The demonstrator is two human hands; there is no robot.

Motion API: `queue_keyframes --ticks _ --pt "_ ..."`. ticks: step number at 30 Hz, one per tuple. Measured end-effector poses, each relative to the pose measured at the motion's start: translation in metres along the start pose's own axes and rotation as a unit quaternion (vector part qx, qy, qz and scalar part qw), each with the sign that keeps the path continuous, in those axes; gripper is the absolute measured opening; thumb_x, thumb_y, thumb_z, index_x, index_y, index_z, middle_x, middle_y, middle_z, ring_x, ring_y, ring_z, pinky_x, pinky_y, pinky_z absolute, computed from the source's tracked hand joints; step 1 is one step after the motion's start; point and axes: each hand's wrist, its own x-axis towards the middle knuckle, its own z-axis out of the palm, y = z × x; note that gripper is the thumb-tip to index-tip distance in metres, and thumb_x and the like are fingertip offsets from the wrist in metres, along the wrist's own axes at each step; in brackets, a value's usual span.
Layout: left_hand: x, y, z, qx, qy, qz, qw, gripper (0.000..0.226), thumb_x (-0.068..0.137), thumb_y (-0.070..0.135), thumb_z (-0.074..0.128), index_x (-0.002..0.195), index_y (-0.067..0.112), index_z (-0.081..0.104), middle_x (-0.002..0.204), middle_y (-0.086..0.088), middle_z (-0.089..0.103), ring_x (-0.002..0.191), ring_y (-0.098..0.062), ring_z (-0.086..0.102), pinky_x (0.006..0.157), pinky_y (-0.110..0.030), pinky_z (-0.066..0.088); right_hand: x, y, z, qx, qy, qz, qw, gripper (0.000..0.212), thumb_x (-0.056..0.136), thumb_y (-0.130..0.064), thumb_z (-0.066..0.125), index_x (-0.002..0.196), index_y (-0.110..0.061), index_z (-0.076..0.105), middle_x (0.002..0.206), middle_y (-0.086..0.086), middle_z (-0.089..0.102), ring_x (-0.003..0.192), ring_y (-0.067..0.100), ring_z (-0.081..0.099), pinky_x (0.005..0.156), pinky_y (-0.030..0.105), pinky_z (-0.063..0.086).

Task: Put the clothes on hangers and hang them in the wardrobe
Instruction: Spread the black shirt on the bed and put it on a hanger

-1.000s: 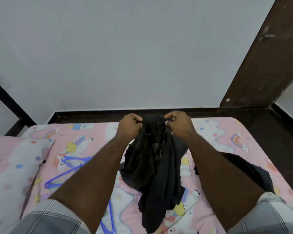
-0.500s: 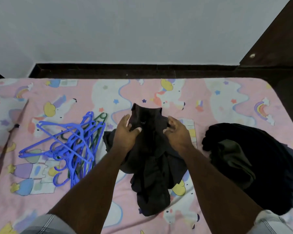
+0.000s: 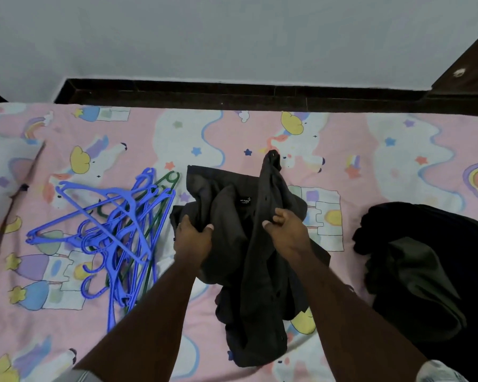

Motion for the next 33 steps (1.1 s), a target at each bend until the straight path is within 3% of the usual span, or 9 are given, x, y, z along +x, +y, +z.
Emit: queue_keyframes --ticks 5,8,11,12,15,17,20,25,33 --pt "0.007 -0.016 0.011 -0.019 -0.071 -0.004 0.997 0.062 0.087 0.033 0.075 0.139 0.011 0.049 0.133 -0.008 0.061 0.123 -0.034 0.057 0.105 -0.047 0.046 0.017 0.015 0.031 0.011 -0.04 0.054 0.998 0.08 0.09 -0.037 0.072 0.153 -0.009 0.032 0.148 0.011 0.05 0.135 0.03 0.049 0.111 0.038 0.039" --pt "0.0 -0.024 0.013 0.032 -0.095 0.006 0.995 0.057 0.084 0.032 0.077 0.131 0.011 0.054 0.123 -0.006 0.066 0.115 -0.031 0.061 0.098 -0.042 0.049 0.014 0.031 0.041 0.016 -0.053 0.078 0.995 0.072 0.087 -0.034 0.076 0.145 -0.008 0.043 0.135 0.008 0.06 0.124 0.028 0.057 0.104 0.034 0.044" --pt "-0.01 -0.024 0.014 0.111 -0.074 0.05 0.99 0.03 0.088 0.028 0.068 0.112 0.015 0.053 0.109 -0.01 0.066 0.105 -0.035 0.062 0.088 -0.04 0.05 0.007 0.039 0.045 0.013 -0.045 0.082 0.996 0.061 0.084 -0.028 0.078 0.137 -0.009 0.055 0.107 0.005 0.071 0.105 0.022 0.066 0.097 0.034 0.049" --pt "-0.015 -0.021 0.012 0.124 -0.062 0.061 0.988 0.023 0.089 0.027 0.063 0.106 0.017 0.05 0.104 -0.01 0.066 0.101 -0.036 0.062 0.084 -0.04 0.05 0.005 0.039 0.045 0.015 -0.04 0.079 0.996 0.061 0.084 -0.027 0.079 0.138 -0.009 0.055 0.11 0.006 0.071 0.107 0.022 0.065 0.098 0.034 0.049" --pt "-0.025 -0.018 0.012 0.128 -0.008 0.092 0.987 0.022 0.09 0.024 0.055 0.111 0.019 0.051 0.1 -0.01 0.066 0.095 -0.035 0.062 0.081 -0.041 0.05 0.002 0.041 0.047 0.022 -0.032 0.074 0.997 0.071 0.086 -0.028 0.077 0.146 -0.009 0.045 0.14 0.012 0.057 0.128 0.027 0.055 0.108 0.038 0.043" --pt "-0.03 -0.017 0.016 0.107 0.025 0.127 0.986 0.026 0.093 0.025 0.058 0.117 0.016 0.058 0.103 -0.011 0.065 0.098 -0.033 0.061 0.086 -0.042 0.05 0.001 0.043 0.049 0.027 -0.042 0.08 0.996 0.075 0.088 -0.03 0.075 0.149 -0.008 0.039 0.145 0.012 0.053 0.132 0.029 0.051 0.11 0.039 0.042" --pt "-0.032 -0.02 0.019 0.041 0.033 0.117 0.992 0.028 0.096 0.032 0.061 0.117 0.014 0.066 0.112 -0.012 0.059 0.105 -0.029 0.058 0.096 -0.04 0.047 0.001 0.046 0.054 0.075 -0.053 0.111 0.99 0.071 0.089 -0.029 0.074 0.148 -0.009 0.041 0.138 0.009 0.057 0.124 0.028 0.057 0.108 0.04 0.045" --pt "-0.022 -0.03 0.006 0.059 0.115 0.158 0.979 0.018 0.097 0.02 0.059 0.106 0.013 0.071 0.102 -0.006 0.068 0.1 -0.025 0.062 0.087 -0.036 0.048 0.012 0.062 0.061 0.158 -0.037 0.15 0.975 0.057 0.084 -0.033 0.068 0.137 -0.017 0.056 0.124 0.013 0.066 0.103 0.02 0.062 0.102 0.049 0.051" --pt "-0.014 -0.026 0.011 0.065 0.052 0.112 0.99 0.028 0.098 0.033 0.061 0.114 0.012 0.067 0.103 -0.002 0.07 0.098 -0.021 0.063 0.082 -0.026 0.04 0.008 0.061 0.065 0.114 -0.052 0.126 0.984 0.056 0.089 -0.024 0.074 0.139 -0.008 0.052 0.126 0.007 0.064 0.112 0.026 0.063 0.101 0.042 0.051"
